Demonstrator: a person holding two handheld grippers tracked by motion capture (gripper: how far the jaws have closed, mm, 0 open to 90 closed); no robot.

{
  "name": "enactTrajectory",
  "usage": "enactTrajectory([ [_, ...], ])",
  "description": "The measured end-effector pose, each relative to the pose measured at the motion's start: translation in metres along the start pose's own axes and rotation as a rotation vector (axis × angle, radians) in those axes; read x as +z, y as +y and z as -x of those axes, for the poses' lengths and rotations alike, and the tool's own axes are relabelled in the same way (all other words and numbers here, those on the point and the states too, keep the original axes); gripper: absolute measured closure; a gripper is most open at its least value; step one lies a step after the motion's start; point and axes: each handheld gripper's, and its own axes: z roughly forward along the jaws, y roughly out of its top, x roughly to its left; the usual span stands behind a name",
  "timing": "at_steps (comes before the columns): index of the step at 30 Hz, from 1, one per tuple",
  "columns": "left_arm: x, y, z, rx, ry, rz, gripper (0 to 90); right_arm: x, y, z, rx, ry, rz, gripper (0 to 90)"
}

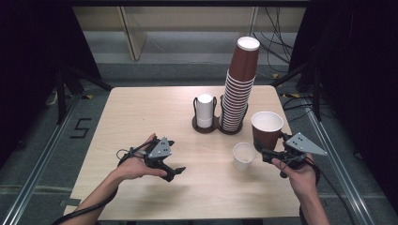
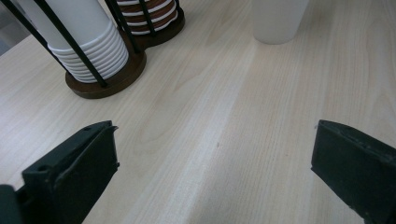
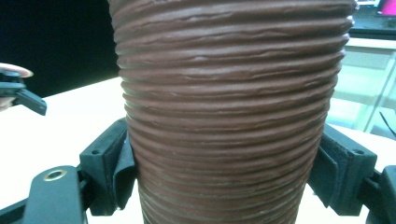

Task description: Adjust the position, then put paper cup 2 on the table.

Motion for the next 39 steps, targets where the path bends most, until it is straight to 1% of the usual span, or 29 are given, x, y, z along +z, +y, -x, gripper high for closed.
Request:
enactTrajectory([
  [2,-0.001,0.000,0.000,-0.002,0.007,-0.006,0.0,0.000,-0.002,0.005,-0.005,-0.019,0.011,19.8],
  [4,-0.001,-0.001,0.000,-0.002,0.010,-0.001,0.0,-0.002,-0.003,0.009,0.006,-0.033,-0.006,19.8],
  [5,-0.001,-0.001,0.000,-0.003,0.008,-0.001,0.0,-0.002,-0.005,0.009,0.029,-0.041,0.000,19.8],
  [7,-0.001,-0.002,0.000,0.000,0.008,-0.004,0.0,-0.002,-0.007,0.014,0.029,-0.045,0.010,19.8],
  [8,-0.001,-0.003,0.000,-0.003,0.007,-0.005,0.0,-0.003,-0.009,0.015,0.036,-0.062,-0.005,19.8],
  [9,-0.002,-0.003,0.000,-0.002,0.008,-0.013,0.0,-0.003,-0.011,0.018,0.020,-0.075,-0.004,19.8],
  [11,-0.001,-0.004,0.000,-0.007,0.003,-0.003,0.0,-0.004,-0.015,0.021,0.035,-0.084,-0.014,19.8],
  [12,-0.002,-0.003,0.000,-0.005,0.005,-0.013,0.0,-0.005,-0.017,0.022,0.044,-0.097,-0.020,19.8],
  [13,-0.002,-0.004,0.000,-0.004,0.002,-0.008,0.0,-0.004,-0.018,0.023,0.051,-0.091,-0.019,19.8],
  [15,-0.001,-0.005,0.000,-0.011,-0.003,-0.001,0.0,-0.005,-0.021,0.026,0.038,-0.103,-0.024,19.8],
  [16,-0.001,-0.005,0.001,-0.009,-0.001,-0.006,0.0,-0.006,-0.021,0.026,0.051,-0.103,-0.040,19.8],
  [17,-0.001,-0.005,0.001,-0.007,0.003,-0.009,0.0,-0.005,-0.023,0.028,0.040,-0.105,-0.028,19.8],
  [18,-0.001,-0.005,0.001,-0.003,0.005,-0.006,0.0,-0.006,-0.025,0.027,0.053,-0.110,-0.035,19.8],
  [19,-0.001,-0.004,0.002,-0.007,0.002,-0.001,0.0,-0.005,-0.028,0.029,0.043,-0.102,-0.038,19.8],
  [20,0.000,-0.004,0.002,-0.007,0.001,0.000,0.0,-0.006,-0.031,0.028,0.069,-0.106,-0.053,19.8],
  [22,0.000,-0.003,0.002,-0.006,-0.004,-0.012,0.0,-0.006,-0.036,0.031,0.058,-0.113,-0.070,19.7],
  [23,0.000,-0.002,0.002,0.003,0.000,-0.019,0.0,-0.006,-0.038,0.031,0.070,-0.110,-0.086,19.7],
  [24,0.002,-0.002,0.002,0.007,-0.001,-0.009,0.0,-0.005,-0.040,0.033,0.050,-0.115,-0.077,19.7],
  [25,0.002,-0.002,0.003,0.005,-0.004,-0.009,0.0,-0.005,-0.042,0.032,0.075,-0.118,-0.094,19.8],
  [27,0.003,-0.001,0.003,0.003,-0.003,-0.005,0.0,-0.004,-0.045,0.035,0.035,-0.118,-0.095,19.7],
  [28,0.002,0.000,0.004,0.001,-0.003,-0.011,0.0,-0.004,-0.046,0.034,0.044,-0.113,-0.110,19.7],
  [29,0.002,0.001,0.003,0.017,-0.004,-0.021,0.0,-0.003,-0.047,0.034,0.047,-0.108,-0.126,19.7],
  [32,0.003,0.001,0.005,0.011,-0.003,-0.008,0.0,-0.003,-0.051,0.033,0.029,-0.124,-0.161,19.7],
  [33,0.003,0.001,0.006,0.008,-0.007,0.003,0.0,-0.002,-0.052,0.033,0.027,-0.114,-0.169,19.7],
  [35,0.002,0.000,0.007,0.011,-0.007,-0.003,0.0,0.000,-0.054,0.031,0.010,-0.129,-0.174,19.6],
  [36,0.002,-0.001,0.007,0.008,-0.005,0.006,0.0,-0.001,-0.055,0.029,0.019,-0.116,-0.203,19.6],
  [37,0.001,-0.001,0.007,0.012,-0.009,-0.009,0.0,0.001,-0.056,0.028,0.000,-0.120,-0.205,19.6],
  [38,0.000,-0.002,0.007,0.012,-0.006,0.000,0.0,0.002,-0.058,0.027,0.009,-0.112,-0.208,19.6],
  [39,0.000,-0.003,0.007,0.012,-0.008,0.002,0.0,0.002,-0.059,0.022,0.046,-0.115,-0.253,19.6],
])
